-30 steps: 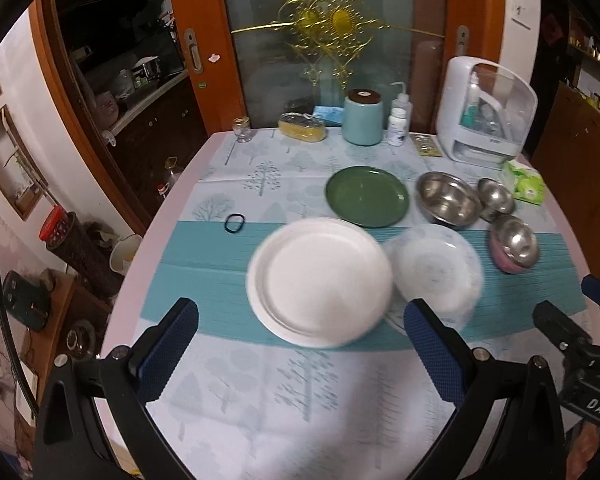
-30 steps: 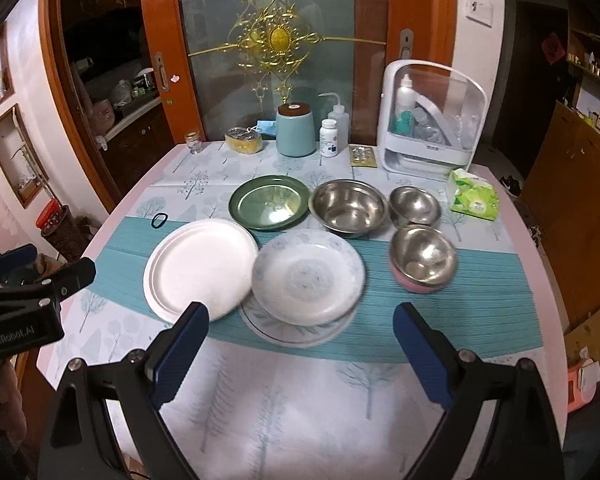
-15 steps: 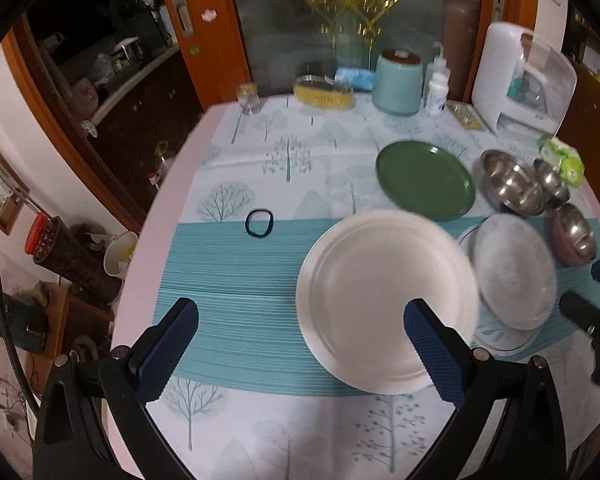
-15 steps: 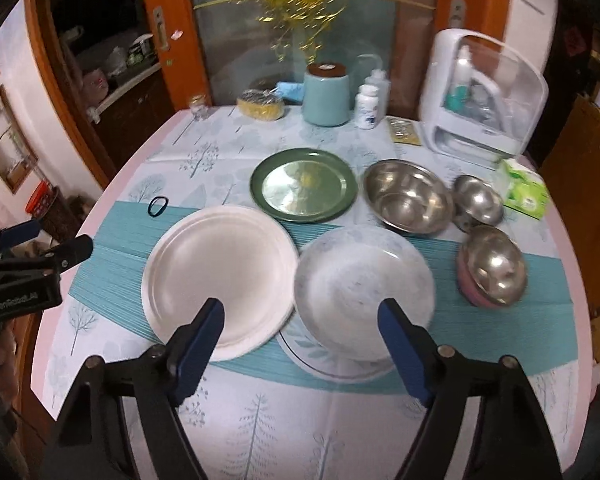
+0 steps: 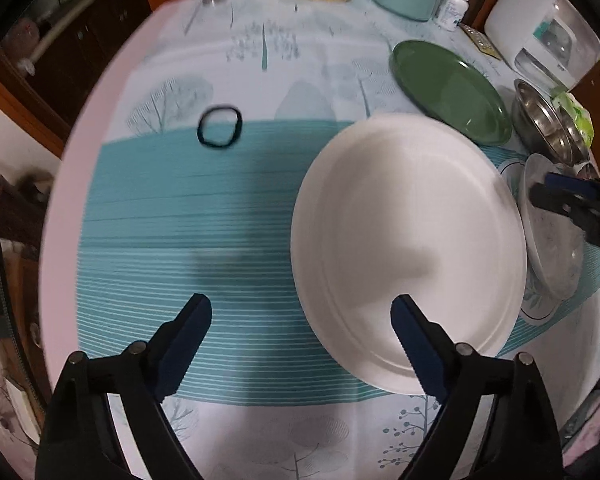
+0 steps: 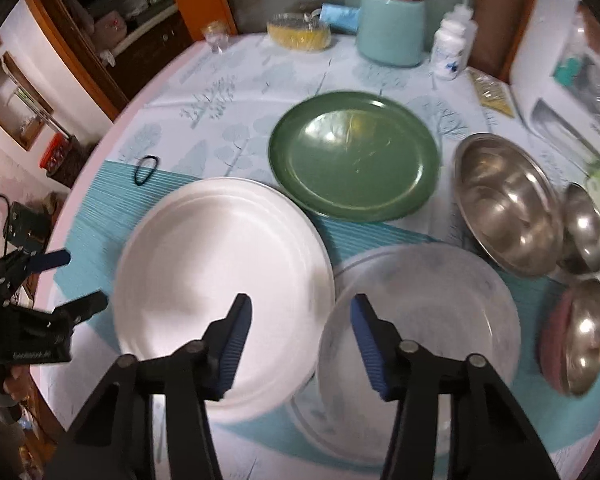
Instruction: Organize plates and bowls
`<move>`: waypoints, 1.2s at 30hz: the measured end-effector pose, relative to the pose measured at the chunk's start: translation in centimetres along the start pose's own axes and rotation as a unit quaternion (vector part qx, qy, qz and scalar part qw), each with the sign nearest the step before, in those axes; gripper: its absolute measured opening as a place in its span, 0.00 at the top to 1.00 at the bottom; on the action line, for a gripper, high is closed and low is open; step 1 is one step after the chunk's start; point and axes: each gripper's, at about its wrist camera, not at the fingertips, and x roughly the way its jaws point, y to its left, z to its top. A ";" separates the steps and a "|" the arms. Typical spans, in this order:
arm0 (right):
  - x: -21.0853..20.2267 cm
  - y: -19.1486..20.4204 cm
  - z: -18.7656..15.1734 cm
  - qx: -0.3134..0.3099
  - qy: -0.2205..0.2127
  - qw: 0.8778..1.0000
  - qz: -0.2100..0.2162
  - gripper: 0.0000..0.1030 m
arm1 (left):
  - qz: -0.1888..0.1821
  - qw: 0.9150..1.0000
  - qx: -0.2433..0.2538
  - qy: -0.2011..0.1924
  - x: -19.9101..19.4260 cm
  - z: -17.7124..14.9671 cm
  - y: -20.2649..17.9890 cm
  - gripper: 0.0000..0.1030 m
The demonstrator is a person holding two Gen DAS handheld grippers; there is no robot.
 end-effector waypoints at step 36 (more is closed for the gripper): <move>5.5 -0.9 2.1 -0.026 0.105 0.990 0.092 0.80 | -0.094 0.990 -0.076 0.072 1.2 -0.6 2.9 0.79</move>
